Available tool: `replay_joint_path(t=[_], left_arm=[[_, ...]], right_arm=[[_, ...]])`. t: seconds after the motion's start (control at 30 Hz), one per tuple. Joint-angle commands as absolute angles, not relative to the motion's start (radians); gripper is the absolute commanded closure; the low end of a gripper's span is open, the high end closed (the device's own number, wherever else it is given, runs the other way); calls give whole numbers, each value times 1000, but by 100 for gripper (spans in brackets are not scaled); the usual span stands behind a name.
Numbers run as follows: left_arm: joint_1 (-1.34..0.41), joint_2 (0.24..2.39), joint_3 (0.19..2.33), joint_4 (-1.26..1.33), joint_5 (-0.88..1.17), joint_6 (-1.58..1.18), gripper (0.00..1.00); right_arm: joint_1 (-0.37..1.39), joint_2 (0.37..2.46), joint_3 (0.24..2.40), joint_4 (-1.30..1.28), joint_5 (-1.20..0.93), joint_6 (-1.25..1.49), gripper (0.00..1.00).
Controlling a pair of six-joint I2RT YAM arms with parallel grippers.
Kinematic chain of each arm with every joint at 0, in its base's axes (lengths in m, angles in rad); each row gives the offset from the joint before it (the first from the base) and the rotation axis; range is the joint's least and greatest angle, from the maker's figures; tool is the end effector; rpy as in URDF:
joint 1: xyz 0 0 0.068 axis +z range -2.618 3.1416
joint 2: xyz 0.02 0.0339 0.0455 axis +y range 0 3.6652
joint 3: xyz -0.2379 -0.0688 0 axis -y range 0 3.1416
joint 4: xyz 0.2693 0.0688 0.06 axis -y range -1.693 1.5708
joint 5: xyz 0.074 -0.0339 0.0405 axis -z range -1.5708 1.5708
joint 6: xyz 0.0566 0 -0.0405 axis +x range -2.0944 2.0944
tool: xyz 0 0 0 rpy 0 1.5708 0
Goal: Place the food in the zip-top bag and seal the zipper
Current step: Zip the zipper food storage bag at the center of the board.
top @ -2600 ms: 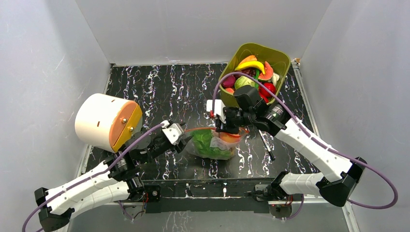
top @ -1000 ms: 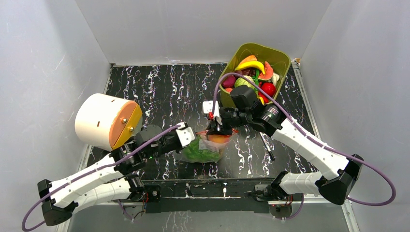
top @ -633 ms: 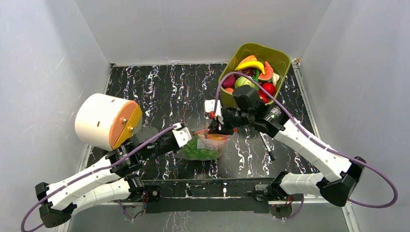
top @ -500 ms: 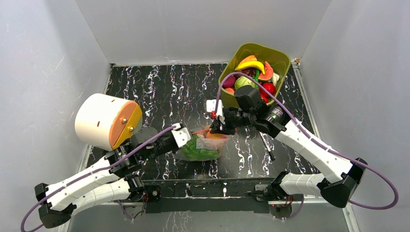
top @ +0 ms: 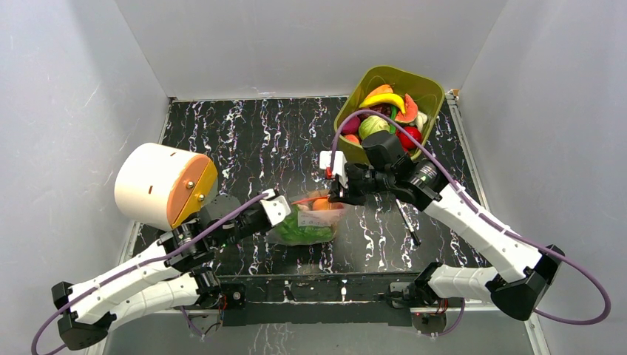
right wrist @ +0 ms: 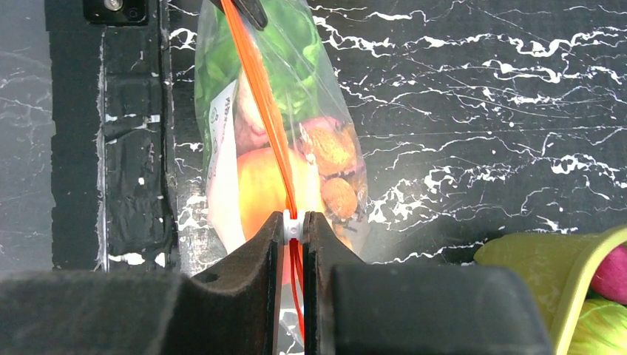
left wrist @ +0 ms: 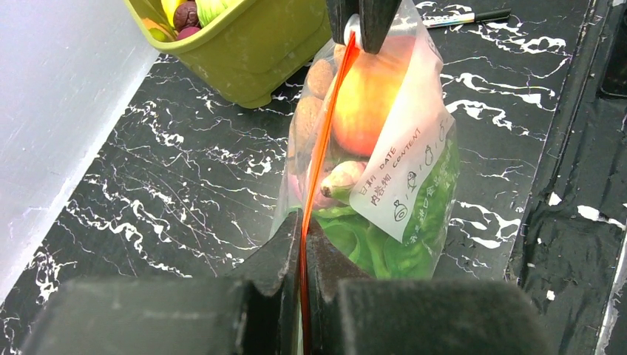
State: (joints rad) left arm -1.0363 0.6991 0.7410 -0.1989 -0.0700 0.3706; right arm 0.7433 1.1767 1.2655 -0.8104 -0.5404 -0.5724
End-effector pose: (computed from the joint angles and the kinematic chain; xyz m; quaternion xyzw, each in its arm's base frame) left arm 0.1223 -0.1988 0.3174 0.4742 0.5942 -0.1869 0.6221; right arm 0.1891 0.2133 0.3359 -0.6239 0.6277 0.2762 0.3748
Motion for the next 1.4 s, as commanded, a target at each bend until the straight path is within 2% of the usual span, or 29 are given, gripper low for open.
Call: replay_joint_path(t=[0.0, 0.8, 1.13, 1.37], left_arm=[[-1028, 643, 751, -239, -147, 384, 100], [-1028, 617, 758, -259, -202, 390, 100], [-1028, 625, 760, -223, -168, 360, 100], [-1028, 679, 784, -192, -23, 260, 100]], right_arm=[[712, 1128, 1263, -836, -418, -543, 100], [691, 1033, 1246, -843, -12, -375, 100], [690, 974, 1206, -786, -36, -346, 100], [689, 867, 1173, -708, -107, -252, 100]])
